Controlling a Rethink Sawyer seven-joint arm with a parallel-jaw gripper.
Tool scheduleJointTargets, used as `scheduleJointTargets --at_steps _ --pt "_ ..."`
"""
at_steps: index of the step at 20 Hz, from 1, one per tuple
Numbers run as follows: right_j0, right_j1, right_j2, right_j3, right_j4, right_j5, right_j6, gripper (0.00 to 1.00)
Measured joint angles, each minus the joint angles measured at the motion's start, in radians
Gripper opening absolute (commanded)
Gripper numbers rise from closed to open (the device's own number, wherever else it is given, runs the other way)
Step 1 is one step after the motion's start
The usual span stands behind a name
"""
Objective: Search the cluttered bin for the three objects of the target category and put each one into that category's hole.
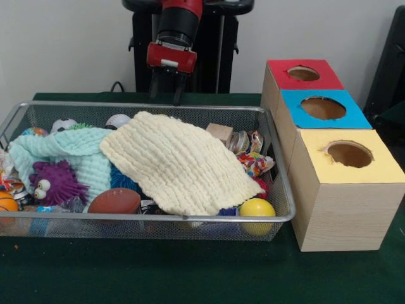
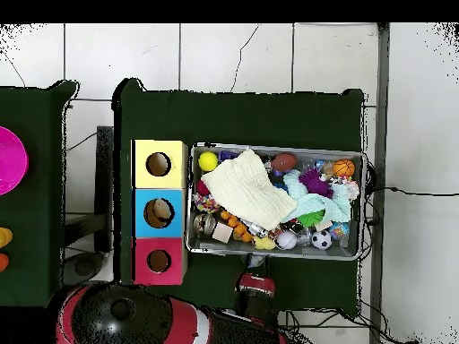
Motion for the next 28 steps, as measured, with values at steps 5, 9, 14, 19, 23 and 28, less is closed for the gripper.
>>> scheduleJointTargets --at_steps 5,9,14,19,23,28 --pt "-0.006 -0.003 -0.008 -0.01 -0.031 -0.001 0.0 1.0" --pt "-0.004 -0.016 -0.009 -0.012 -0.081 -0.002 0.0 1.0" --pt "-0.008 -0.027 -0.009 -0.012 -0.134 -0.023 0.0 1.0" --pt "-0.023 -0.045 -0.014 -0.013 -0.23 -0.034 0.0 1.0" --pt "-0.043 -0.068 -0.02 -0.022 -0.292 -0.047 0.0 1.0" --pt "-0.075 -0.077 -0.02 -0.031 -0.309 -0.086 0.0 1.0"
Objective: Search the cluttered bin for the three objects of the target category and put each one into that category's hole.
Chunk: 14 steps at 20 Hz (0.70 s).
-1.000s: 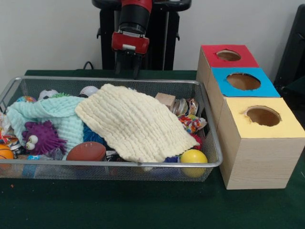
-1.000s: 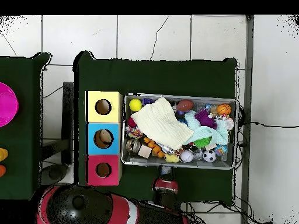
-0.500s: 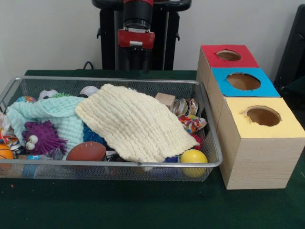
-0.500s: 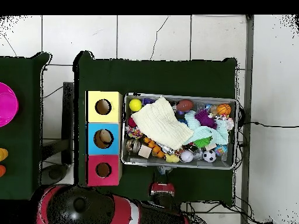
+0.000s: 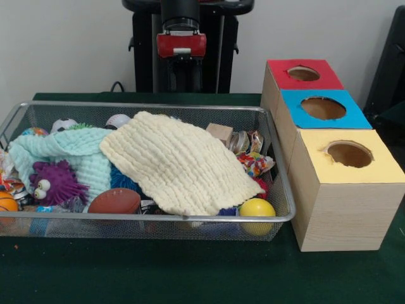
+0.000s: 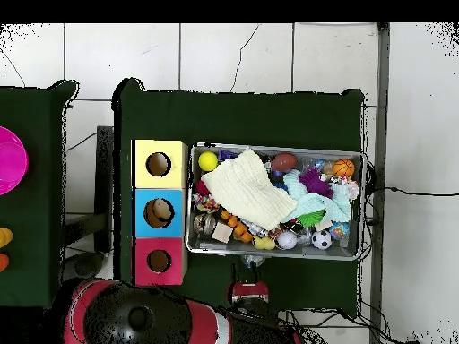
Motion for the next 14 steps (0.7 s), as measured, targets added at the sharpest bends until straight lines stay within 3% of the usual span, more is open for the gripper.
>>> scheduleJointTargets --at_steps 5,10,14 --pt "-0.014 0.001 0.0 0.001 0.012 -0.053 0.0 1.0" --pt "-0.015 0.024 0.0 0.006 0.093 -0.126 0.0 1.0" --pt "-0.015 0.052 0.0 0.006 0.13 -0.126 0.0 1.0"
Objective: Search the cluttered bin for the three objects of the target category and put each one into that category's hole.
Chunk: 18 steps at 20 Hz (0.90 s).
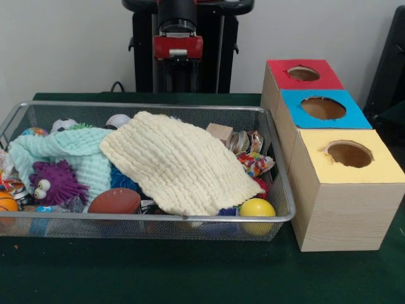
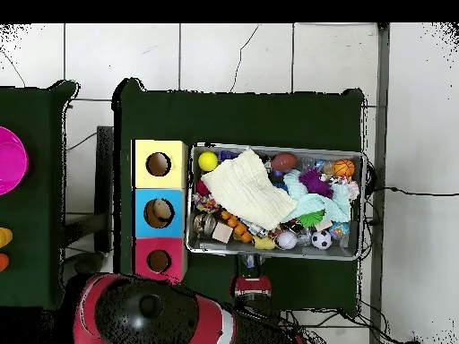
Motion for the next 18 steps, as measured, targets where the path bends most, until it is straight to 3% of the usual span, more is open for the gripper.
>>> scheduleJointTargets --at_steps 5,11,14,18 --pt "0.0 0.019 0.0 0.0 0.001 0.114 0.0 1.0" --pt "-0.014 0.004 0.008 0.0 -0.054 0.418 0.0 1.0" --pt "-0.028 -0.002 0.011 0.0 -0.076 0.499 0.0 1.0" --pt "-0.054 -0.003 0.019 -0.002 -0.099 0.529 0.0 1.0"
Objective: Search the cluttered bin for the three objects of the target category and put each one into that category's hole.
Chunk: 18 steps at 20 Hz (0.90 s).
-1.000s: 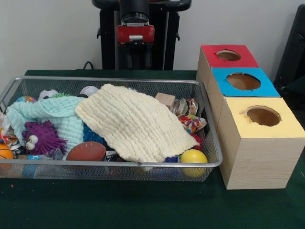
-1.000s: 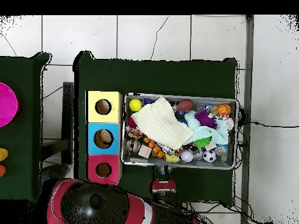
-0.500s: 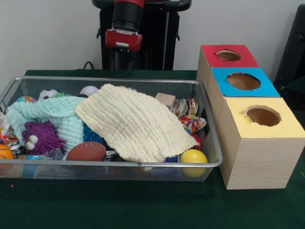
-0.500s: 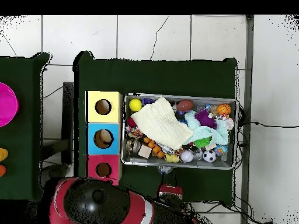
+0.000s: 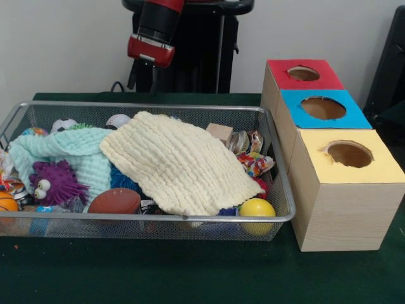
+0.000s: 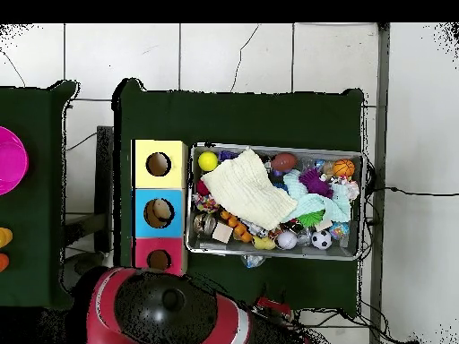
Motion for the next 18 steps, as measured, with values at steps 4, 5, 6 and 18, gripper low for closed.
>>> scheduleJointTargets --at_steps 4,5,6,18 --pt "-0.011 -0.002 0.003 -0.006 -0.021 0.0 0.0 1.0" --pt "-0.013 -0.003 0.004 -0.009 -0.031 0.0 0.0 1.0" --pt "-0.015 -0.003 0.004 -0.011 -0.04 0.0 0.0 1.0" --pt "-0.015 -0.005 0.023 -0.052 -0.136 0.0 0.0 1.0"
